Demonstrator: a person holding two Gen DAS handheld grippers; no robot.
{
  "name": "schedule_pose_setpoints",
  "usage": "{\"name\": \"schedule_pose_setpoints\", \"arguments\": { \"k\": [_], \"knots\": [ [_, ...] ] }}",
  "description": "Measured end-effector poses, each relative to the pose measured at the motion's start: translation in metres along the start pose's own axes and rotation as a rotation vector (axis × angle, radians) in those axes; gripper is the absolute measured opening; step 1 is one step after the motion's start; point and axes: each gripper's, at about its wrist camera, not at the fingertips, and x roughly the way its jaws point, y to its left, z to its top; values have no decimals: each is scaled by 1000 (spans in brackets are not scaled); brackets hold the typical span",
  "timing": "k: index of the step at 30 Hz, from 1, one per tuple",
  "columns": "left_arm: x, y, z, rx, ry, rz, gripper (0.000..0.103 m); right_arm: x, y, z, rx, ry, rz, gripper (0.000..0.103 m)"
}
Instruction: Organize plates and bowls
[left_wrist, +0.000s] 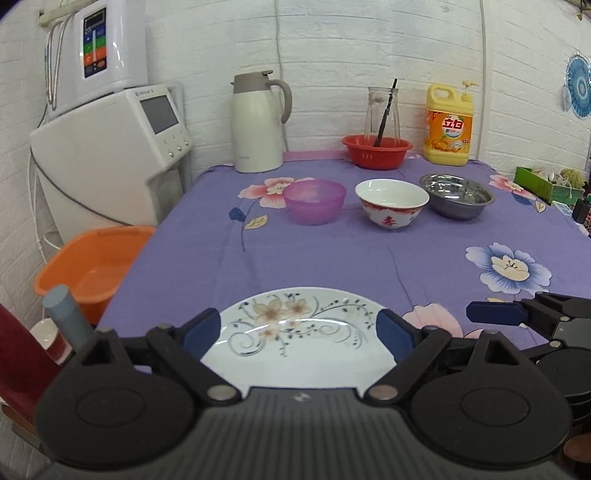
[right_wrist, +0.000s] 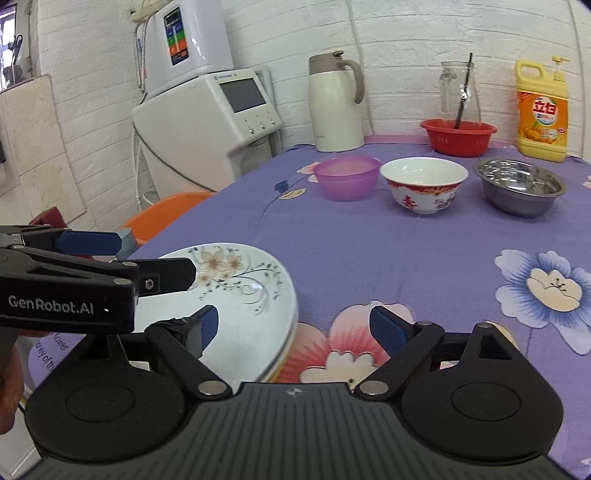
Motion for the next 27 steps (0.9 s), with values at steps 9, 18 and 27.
{"name": "schedule_pose_setpoints", "arguments": {
  "k": [9,18,27],
  "knots": [
    [24,-49,16,15,1,-78,101,-28,-95,-15,184,-16,-263,103],
    [44,-76,33,21,36,-112,101,-35,-135,-27,214,4,-341,103],
    [60,-92,67,46,40,-181,101,-34,-160,9,152,-17,-280,103]
  ]
}}
